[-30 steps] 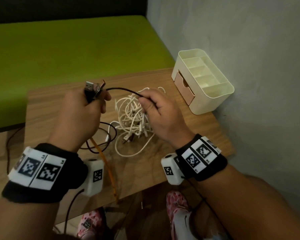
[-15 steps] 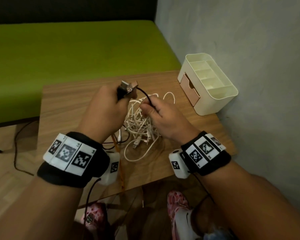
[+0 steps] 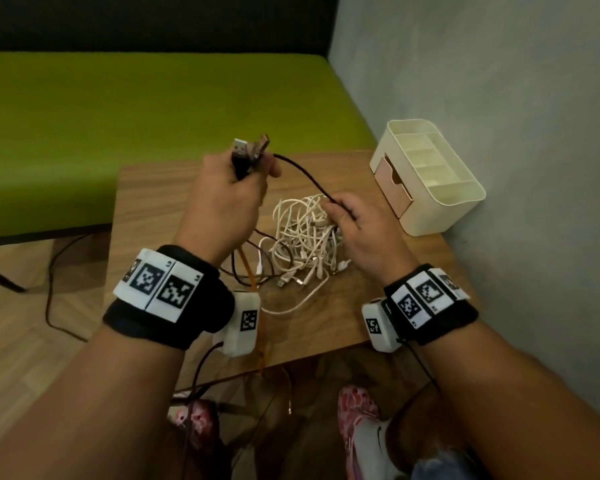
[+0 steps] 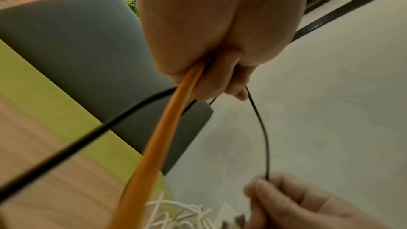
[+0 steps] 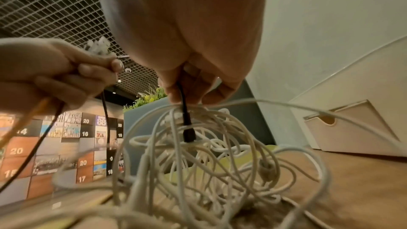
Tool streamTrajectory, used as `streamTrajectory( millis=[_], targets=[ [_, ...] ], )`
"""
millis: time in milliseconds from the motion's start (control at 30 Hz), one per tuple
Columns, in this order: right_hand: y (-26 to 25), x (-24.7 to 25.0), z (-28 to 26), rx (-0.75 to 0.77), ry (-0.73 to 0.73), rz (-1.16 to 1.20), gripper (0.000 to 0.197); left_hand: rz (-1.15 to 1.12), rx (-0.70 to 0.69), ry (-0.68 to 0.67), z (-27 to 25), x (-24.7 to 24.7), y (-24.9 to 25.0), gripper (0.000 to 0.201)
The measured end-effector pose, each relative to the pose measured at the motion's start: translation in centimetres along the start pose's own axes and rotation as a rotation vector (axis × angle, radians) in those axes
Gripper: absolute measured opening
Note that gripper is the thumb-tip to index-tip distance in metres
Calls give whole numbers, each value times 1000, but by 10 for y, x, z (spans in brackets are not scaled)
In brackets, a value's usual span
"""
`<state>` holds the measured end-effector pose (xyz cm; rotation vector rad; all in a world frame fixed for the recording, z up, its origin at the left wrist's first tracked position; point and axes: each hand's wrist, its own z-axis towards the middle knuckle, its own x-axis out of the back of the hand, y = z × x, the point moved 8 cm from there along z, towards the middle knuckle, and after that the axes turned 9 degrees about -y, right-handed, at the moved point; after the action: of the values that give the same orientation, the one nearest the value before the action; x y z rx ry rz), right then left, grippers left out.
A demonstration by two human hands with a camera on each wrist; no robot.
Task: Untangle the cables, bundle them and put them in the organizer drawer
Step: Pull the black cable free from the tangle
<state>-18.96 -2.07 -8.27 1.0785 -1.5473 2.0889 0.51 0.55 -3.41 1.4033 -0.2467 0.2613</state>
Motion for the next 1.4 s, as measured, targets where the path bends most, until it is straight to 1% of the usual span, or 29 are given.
streamTrajectory(
  millis=[33, 100, 167, 200, 233, 333, 433, 500, 600, 633, 667, 700, 733, 800, 833, 867, 900, 933, 967, 1000, 1033, 1067, 1100, 1133, 1200, 1233, 1300, 1367, 1400],
  targets=[
    [-2, 5, -1, 18, 48, 10, 20, 13, 32, -29, 0, 1, -5, 34],
    [-15, 27, -5, 108, 215, 36, 17, 45, 86, -63, 0, 3, -13, 34],
    [-29, 45, -6, 206, 357, 34, 18, 75, 102, -46, 0, 7, -16, 33],
    [-32, 49, -5, 221, 373, 51, 19, 83, 110, -36, 0, 9, -17, 32],
    [-32, 49, -3, 212, 360, 69, 19, 82, 120, -33, -2, 9, -17, 31],
    [-28, 40, -5, 161, 290, 65, 20, 71, 154, -30, -6, 11, -21, 31],
    [-31, 37, -24, 99, 216, 50, 21, 33, 156, -56, -12, 7, -14, 32],
    [-40, 37, -44, 65, 155, -4, 19, 9, 127, -133, -18, -5, 3, 28],
    [-51, 39, -74, -14, 16, -70, 16, -10, 90, -297, -34, -34, 33, 27],
    [-52, 41, -84, -64, -29, -64, 12, -17, 84, -325, -40, -42, 41, 27],
    [-49, 44, -94, -116, -77, -53, 5, -27, 80, -316, -44, -46, 48, 26],
    [-48, 46, -105, -159, -138, -58, 6, -44, 77, -278, -49, -47, 55, 26],
    [-44, 46, -115, -205, -221, -81, 12, -64, 79, -232, -52, -45, 62, 27],
    [-34, 44, -141, -328, -437, -146, 16, -101, 94, -177, -59, -40, 77, 30],
    [-30, 43, -156, -392, -557, -194, 15, -117, 97, -168, -63, -39, 85, 31],
    [-26, 45, -168, -445, -645, -241, 17, -130, 95, -168, -67, -38, 93, 31],
    [-24, 51, -176, -483, -679, -286, 23, -148, 90, -180, -72, -39, 102, 31],
    [-24, 60, -181, -502, -647, -321, 32, -168, 86, -200, -77, -41, 109, 31],
    [-28, 72, -181, -499, -554, -335, 39, -190, 86, -224, -81, -44, 115, 33],
    [-33, 86, -178, -475, -423, -327, 43, -207, 90, -251, -86, -48, 120, 34],
    [-42, 96, -177, -423, -307, -297, 45, -225, 96, -276, -92, -52, 124, 35],
    [-53, 100, -175, -350, -238, -248, 48, -257, 102, -297, -97, -57, 127, 35],
    [-62, 99, -173, -267, -223, -185, 54, -314, 106, -316, -102, -62, 132, 35],
    [-72, 93, -173, -193, -250, -114, 61, -388, 105, -333, -106, -67, 137, 34],
    [-90, 68, -175, -110, -387, 81, 68, -516, 88, -349, -112, -75, 146, 35],
    [-98, 53, -178, -89, -465, 225, 64, -552, 79, -347, -113, -76, 149, 36],
    [-112, 28, -184, -63, -579, 505, 43, -596, 89, -333, -112, -77, 149, 39],
    [-119, 14, -187, -58, -631, 644, 21, -623, 149, -308, -109, -74, 138, 43],
    [-118, 9, -188, -70, -653, 692, 14, -640, 195, -298, -108, -73, 129, 45]
  ],
)
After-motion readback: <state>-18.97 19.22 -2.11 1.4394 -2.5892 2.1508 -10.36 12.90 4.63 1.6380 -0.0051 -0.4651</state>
